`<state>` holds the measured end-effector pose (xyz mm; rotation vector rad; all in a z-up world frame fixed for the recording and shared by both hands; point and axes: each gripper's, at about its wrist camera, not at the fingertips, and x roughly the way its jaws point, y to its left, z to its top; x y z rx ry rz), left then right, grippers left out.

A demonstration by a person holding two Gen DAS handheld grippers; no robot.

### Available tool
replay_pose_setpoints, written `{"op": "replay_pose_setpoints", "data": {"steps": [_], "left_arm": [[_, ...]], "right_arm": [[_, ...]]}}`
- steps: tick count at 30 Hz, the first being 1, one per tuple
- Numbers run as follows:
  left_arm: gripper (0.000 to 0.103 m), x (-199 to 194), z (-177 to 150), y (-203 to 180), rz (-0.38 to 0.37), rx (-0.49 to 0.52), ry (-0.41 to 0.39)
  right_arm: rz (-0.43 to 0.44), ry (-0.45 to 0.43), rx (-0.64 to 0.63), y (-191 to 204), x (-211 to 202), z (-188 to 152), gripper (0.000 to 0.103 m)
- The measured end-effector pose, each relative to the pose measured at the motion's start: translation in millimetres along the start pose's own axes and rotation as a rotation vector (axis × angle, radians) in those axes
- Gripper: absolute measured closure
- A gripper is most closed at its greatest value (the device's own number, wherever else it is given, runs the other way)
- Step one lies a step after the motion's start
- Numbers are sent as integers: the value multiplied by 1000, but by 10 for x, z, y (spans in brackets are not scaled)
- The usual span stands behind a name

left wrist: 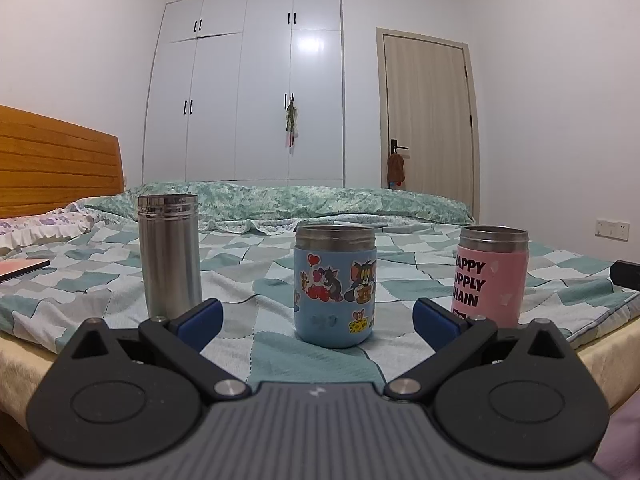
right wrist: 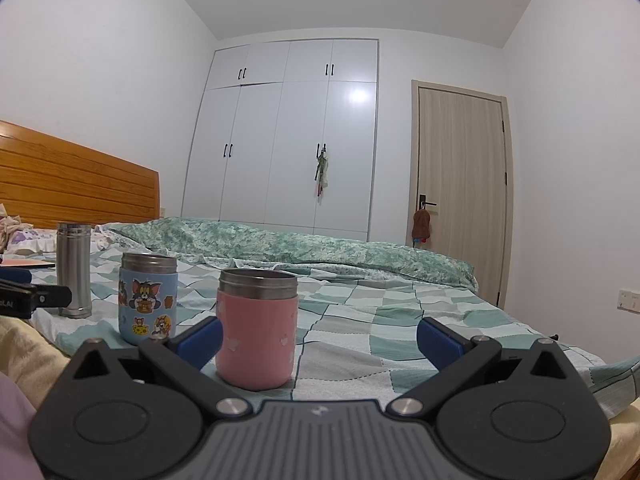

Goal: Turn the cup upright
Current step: 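Open the right gripper and withdraw from the upright pink cup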

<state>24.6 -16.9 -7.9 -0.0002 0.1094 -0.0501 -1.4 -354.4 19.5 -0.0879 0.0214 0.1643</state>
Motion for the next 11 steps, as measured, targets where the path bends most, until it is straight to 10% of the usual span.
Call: {"op": "replay_pose_setpoints", "data": {"steps": [11], "left_arm": [[0, -8, -6, -9, -2, 5, -4]], "right_arm": [[-1, 1, -3, -14, 0, 4, 0]]}}
